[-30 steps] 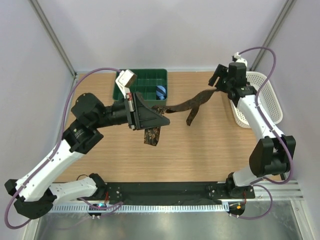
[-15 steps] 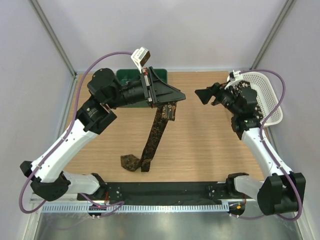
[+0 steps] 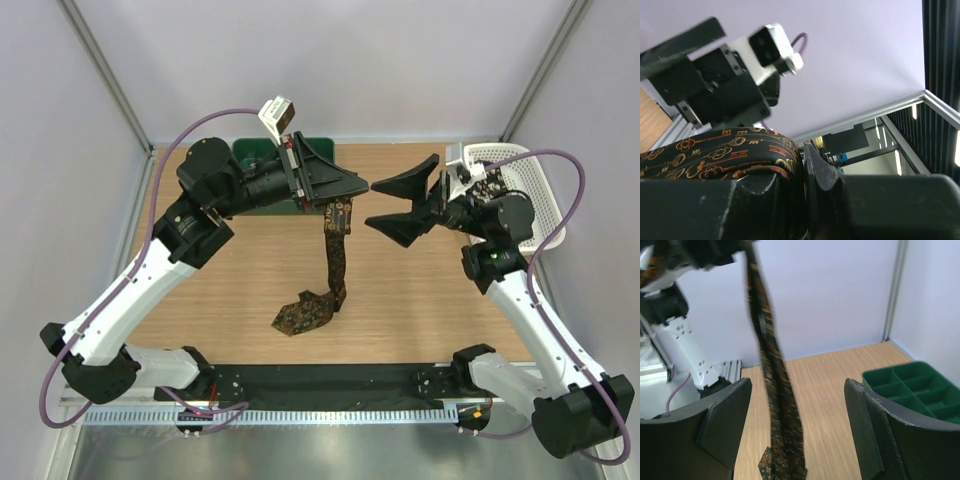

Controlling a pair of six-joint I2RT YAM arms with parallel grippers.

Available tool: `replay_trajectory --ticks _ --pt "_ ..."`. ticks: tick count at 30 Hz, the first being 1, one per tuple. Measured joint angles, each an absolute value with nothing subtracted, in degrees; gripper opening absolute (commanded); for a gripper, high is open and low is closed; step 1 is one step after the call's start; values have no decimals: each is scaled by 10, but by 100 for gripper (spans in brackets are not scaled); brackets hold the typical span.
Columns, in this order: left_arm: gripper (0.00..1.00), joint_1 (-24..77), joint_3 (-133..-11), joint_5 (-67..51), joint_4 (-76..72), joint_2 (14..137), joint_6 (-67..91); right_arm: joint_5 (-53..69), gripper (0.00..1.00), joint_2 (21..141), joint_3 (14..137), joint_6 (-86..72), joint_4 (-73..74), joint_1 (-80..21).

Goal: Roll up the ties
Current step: Flatten the tie

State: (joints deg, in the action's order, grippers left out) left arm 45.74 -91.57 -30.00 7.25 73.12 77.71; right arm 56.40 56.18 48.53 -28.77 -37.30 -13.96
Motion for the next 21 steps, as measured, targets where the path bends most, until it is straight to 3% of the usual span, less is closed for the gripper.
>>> replay_trajectory --ticks 6,13,19,20,21 --pt "20 457 -916 -300 71 731 785 579 81 562 599 -185 -251 -237" --pt "20 457 -911 -305 55 733 803 578 79 611 657 -130 -191 -252" --pt "20 457 -906 -312 30 745 821 554 37 661 662 -111 -145 -295" --pt "20 457 -906 -313 27 748 823 551 17 664 662 -112 -145 -301" --pt "20 457 -906 -314 24 751 825 549 5 666 662 -112 -147 -305"
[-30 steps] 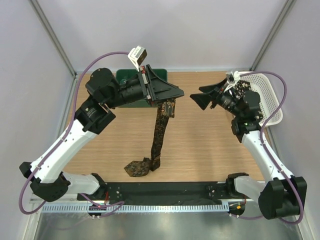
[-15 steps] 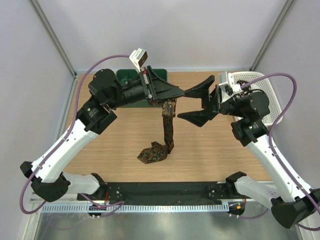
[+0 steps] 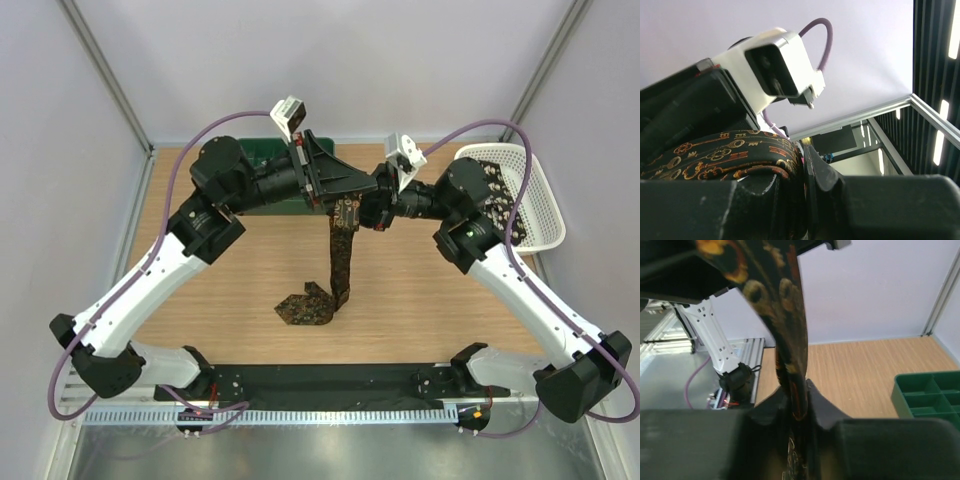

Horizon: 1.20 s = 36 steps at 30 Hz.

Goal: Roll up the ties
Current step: Flatten the tie

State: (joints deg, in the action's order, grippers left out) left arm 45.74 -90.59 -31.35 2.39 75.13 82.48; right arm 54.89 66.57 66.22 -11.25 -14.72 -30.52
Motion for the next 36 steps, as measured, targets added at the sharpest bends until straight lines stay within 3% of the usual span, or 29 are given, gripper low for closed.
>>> replay_trajectory --ticks 2,3,5,6,17,23,28,33,36 --pt "23 457 -905 -316 20 756 826 543 1 667 663 -127 -149 -310" --pt "46 457 -905 -316 19 758 826 541 1 667 664 -133 -149 -311" --pt "78 455 -905 -321 15 759 827 540 1 667 666 -137 -146 -312" --pt "99 451 -905 -324 14 759 827 537 1 667 666 -137 -143 -312" --pt "100 278 -898 -381 59 719 763 511 1 679 705 -137 -23 -306" --pt "100 259 -887 -388 78 669 670 505 1 704 783 -159 98 -302" --pt "100 258 -827 -343 112 630 573 513 1 738 814 -227 172 -284" --pt "100 258 -733 -235 149 587 461 542 1 742 722 -330 145 -220" --pt "100 258 -615 -210 102 521 388 560 1 742 698 -375 138 -192"
